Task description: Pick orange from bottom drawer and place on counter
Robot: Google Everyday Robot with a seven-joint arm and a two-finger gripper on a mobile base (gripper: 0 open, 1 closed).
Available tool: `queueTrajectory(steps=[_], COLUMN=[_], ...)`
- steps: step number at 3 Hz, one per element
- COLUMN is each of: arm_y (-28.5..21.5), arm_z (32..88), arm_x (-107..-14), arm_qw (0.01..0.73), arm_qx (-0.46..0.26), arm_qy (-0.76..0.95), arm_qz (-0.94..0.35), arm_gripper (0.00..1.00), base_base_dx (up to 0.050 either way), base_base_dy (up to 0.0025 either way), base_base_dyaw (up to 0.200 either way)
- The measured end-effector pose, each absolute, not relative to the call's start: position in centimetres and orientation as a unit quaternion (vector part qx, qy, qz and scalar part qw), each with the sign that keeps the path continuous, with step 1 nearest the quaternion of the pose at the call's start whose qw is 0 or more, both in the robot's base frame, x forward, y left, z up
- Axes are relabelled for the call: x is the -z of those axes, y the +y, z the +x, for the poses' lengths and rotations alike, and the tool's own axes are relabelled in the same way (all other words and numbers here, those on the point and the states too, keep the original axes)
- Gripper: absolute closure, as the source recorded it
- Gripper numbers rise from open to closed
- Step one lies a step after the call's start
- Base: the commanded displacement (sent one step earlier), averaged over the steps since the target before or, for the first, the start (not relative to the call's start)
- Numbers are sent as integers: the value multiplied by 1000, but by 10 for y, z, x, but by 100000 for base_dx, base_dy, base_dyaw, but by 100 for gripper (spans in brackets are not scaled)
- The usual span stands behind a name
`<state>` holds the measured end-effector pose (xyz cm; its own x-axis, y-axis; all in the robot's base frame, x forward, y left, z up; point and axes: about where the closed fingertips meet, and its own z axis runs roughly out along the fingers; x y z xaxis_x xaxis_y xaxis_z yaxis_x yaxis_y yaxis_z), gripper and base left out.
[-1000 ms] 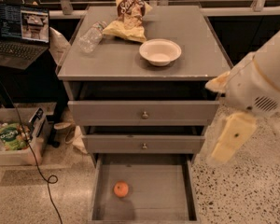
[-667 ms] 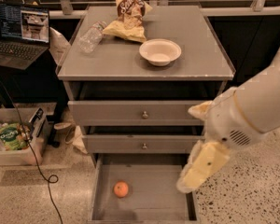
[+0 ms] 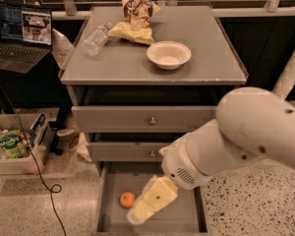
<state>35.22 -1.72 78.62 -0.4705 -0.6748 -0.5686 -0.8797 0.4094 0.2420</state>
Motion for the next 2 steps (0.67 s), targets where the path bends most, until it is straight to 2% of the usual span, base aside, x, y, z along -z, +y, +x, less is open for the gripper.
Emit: queueTrajectory(steps=[2], arm_y=[-11], arm_z=[354], arm_x=[-781], arm_qw=[196], arm_qx=[-275], arm_qy=[826], arm_qz=[-451], arm_gripper=[0], base_base_dx=[0], base_base_dy=[0], base_base_dyaw=[0])
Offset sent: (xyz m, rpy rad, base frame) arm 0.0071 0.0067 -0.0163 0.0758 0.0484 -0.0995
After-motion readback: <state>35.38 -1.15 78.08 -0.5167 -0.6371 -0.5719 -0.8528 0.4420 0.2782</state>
